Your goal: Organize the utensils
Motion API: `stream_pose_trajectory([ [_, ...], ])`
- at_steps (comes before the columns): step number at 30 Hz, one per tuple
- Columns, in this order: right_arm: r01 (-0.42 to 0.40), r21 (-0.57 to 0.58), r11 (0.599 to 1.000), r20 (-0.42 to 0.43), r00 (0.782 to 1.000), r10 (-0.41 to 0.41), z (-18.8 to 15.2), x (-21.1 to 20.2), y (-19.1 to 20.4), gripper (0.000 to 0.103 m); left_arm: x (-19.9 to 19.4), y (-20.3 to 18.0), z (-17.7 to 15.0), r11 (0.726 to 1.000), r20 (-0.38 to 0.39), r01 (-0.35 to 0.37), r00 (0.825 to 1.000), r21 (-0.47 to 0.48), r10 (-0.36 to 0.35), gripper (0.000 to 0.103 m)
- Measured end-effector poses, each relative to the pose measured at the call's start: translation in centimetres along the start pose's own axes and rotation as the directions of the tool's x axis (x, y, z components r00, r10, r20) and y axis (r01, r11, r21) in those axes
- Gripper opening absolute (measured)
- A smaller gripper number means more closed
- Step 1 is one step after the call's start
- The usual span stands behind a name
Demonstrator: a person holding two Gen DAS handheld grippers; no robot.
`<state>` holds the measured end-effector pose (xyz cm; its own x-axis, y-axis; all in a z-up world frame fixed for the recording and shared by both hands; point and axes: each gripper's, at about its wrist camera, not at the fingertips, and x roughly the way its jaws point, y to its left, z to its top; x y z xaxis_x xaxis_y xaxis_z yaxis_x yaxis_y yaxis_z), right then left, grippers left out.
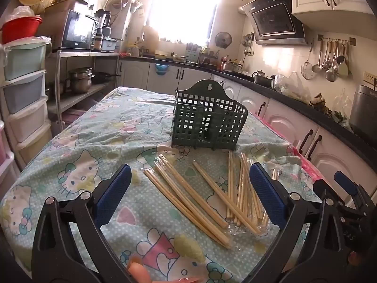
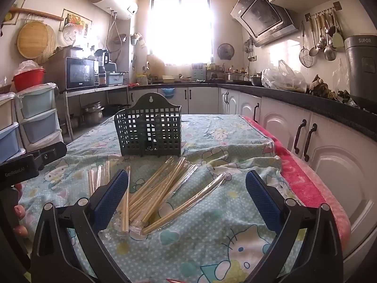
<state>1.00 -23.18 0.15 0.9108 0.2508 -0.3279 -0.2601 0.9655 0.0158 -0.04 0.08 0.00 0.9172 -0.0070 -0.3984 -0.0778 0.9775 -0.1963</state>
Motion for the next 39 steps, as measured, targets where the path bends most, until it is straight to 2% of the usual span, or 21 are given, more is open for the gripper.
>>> stream_pose_trajectory([
  [39,-0.016,0.021,1.0,0.023,1.0,0.016,0.13,-0.81,-0.09,0.097,-0.38,-0.51,0.03,1.0,0.003,0.015,1.0,0.017,-0.015,0.093],
])
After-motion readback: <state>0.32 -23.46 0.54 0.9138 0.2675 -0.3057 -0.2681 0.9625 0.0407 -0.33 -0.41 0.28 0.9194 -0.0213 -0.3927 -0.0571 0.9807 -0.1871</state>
